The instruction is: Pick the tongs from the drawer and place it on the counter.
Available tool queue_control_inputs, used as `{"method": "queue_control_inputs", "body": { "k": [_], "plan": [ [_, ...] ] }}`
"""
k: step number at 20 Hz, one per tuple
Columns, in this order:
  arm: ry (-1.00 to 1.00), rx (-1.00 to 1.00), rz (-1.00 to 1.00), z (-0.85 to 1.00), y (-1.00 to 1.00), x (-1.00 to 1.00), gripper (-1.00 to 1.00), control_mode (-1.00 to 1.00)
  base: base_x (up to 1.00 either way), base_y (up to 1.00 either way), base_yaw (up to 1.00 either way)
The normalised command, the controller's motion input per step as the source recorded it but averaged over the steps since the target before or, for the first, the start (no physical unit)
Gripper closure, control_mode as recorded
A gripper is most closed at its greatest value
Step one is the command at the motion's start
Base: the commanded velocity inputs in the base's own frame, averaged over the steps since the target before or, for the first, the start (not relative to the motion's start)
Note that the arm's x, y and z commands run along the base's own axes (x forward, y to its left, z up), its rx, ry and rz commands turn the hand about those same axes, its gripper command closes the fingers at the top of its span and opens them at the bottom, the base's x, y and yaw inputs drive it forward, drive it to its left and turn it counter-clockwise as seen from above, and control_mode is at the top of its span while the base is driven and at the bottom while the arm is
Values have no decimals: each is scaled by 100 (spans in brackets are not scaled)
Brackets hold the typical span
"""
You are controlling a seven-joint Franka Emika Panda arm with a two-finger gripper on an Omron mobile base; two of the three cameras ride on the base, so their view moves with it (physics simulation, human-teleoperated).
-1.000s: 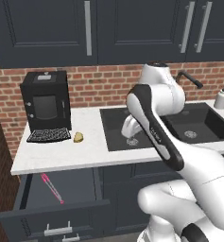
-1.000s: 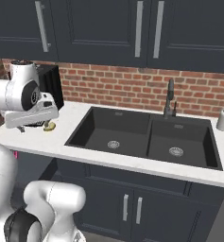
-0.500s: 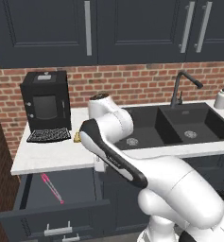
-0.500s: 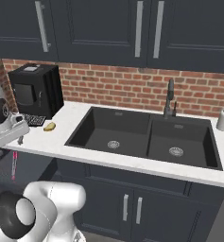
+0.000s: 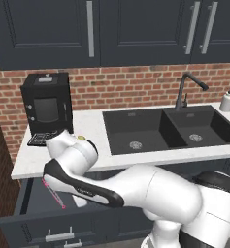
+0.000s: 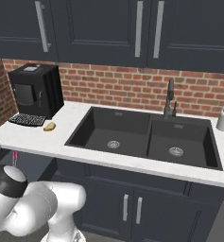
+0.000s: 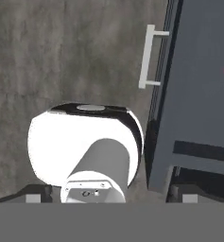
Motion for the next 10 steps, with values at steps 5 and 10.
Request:
{"method": "queue_control_inputs", "body": {
  "k": [5, 10],
  "plan": [
    [7, -9, 23, -86, 41, 3, -100, -100, 0, 0, 0],
    [0, 0, 8, -23, 0, 54, -100, -100, 0, 0, 0]
  ]
}}
